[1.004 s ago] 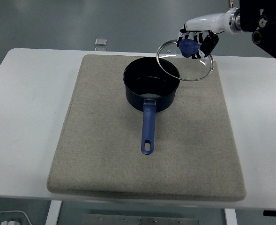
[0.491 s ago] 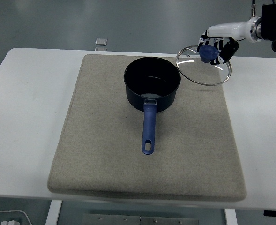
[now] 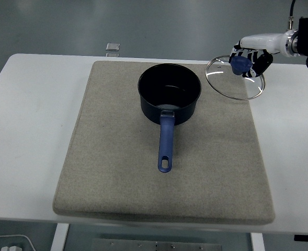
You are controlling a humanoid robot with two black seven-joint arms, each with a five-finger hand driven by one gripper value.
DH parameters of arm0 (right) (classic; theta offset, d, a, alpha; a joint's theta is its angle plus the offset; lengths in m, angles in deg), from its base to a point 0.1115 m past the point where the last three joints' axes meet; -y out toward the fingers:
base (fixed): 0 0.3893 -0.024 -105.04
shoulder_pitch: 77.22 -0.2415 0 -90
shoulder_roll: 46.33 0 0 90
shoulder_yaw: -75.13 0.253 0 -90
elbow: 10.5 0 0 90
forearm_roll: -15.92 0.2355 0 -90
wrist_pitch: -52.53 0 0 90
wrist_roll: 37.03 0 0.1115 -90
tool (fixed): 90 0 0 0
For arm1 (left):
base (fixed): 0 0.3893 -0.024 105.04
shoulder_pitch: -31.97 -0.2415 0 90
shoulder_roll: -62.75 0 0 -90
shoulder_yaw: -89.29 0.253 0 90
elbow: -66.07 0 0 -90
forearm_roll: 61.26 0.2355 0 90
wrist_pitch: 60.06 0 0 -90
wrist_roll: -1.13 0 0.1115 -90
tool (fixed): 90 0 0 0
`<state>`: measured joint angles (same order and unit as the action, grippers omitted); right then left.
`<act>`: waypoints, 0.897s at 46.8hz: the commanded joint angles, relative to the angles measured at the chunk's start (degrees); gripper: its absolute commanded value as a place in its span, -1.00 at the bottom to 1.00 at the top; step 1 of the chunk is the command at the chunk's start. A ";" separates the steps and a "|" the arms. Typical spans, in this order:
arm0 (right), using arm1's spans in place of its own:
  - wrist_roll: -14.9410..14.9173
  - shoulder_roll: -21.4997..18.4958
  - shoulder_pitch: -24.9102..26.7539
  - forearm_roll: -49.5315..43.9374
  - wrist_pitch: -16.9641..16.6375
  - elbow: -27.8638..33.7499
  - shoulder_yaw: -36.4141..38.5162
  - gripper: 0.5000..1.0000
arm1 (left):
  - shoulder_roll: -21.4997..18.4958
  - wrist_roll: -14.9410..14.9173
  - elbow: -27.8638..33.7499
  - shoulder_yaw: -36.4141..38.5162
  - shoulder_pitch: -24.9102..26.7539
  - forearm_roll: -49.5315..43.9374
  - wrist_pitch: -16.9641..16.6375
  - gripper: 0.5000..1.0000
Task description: Lift the pot lid and place it to the right of the pot.
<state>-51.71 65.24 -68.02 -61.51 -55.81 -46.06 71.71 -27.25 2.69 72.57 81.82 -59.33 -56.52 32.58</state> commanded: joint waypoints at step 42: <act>0.62 -3.72 5.48 0.09 4.11 0.67 -0.10 0.09 | 0.00 -0.07 0.00 0.00 0.07 0.00 -0.01 1.00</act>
<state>-51.08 61.61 -62.56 -61.43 -51.63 -45.33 71.43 -27.25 2.68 72.57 81.81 -59.27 -56.51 32.61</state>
